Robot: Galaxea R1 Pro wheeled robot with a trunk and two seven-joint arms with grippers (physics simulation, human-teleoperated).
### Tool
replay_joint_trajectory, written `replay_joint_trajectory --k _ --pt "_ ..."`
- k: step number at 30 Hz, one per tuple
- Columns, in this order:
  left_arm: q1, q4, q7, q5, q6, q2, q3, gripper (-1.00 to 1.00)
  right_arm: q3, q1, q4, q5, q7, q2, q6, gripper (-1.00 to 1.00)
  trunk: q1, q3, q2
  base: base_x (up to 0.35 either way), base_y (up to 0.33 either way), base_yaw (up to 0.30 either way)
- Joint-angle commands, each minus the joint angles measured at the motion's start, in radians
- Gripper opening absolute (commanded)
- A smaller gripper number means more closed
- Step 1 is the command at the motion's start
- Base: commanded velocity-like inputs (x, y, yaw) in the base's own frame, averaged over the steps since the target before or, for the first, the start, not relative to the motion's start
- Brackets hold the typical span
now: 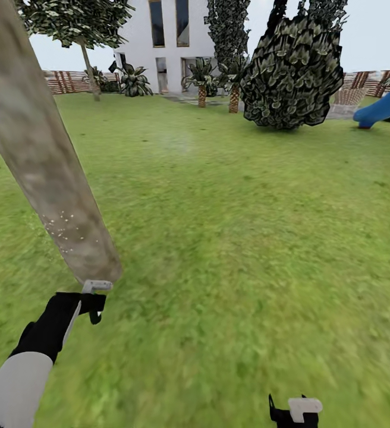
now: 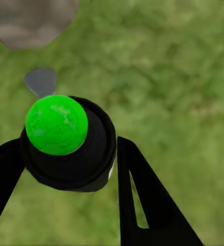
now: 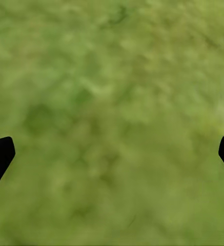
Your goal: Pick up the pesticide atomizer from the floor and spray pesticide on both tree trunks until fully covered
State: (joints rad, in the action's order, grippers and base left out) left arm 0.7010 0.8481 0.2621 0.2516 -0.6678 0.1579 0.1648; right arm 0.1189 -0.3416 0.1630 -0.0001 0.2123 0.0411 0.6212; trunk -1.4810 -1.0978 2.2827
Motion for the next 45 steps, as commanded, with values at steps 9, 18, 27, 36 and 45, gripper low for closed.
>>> replay_joint_trajectory --k 9,18,27,36,45 --pt "-0.009 -0.011 0.013 0.007 0.038 -0.008 0.002 -1.00 0.008 0.000 0.000 0.000 0.009 0.000 0.001 1.00 0.000 -0.001 0.000 0.078 -0.045 0.244" --pt "-0.009 -0.011 0.009 0.009 0.047 -0.037 0.036 -1.00 0.007 0.000 -0.002 0.000 0.013 0.002 0.002 1.00 0.000 -0.001 0.000 0.240 -0.163 0.020" --pt "-0.009 -0.011 0.008 0.011 0.047 -0.037 0.038 -1.00 0.007 0.000 -0.002 0.000 0.012 0.002 0.000 1.00 0.000 -0.001 0.000 0.234 -0.173 0.000" --pt "-0.009 -0.012 0.008 0.009 0.047 -0.038 0.038 -1.00 0.007 0.000 -0.002 0.000 0.012 0.000 0.000 1.00 0.000 -0.001 0.000 0.078 -0.256 0.123" --pt "-0.009 -0.012 0.007 0.011 0.047 -0.037 0.040 -1.00 0.008 0.000 -0.002 0.000 0.012 0.000 0.000 1.00 0.000 -0.001 0.000 0.134 -0.264 0.276"
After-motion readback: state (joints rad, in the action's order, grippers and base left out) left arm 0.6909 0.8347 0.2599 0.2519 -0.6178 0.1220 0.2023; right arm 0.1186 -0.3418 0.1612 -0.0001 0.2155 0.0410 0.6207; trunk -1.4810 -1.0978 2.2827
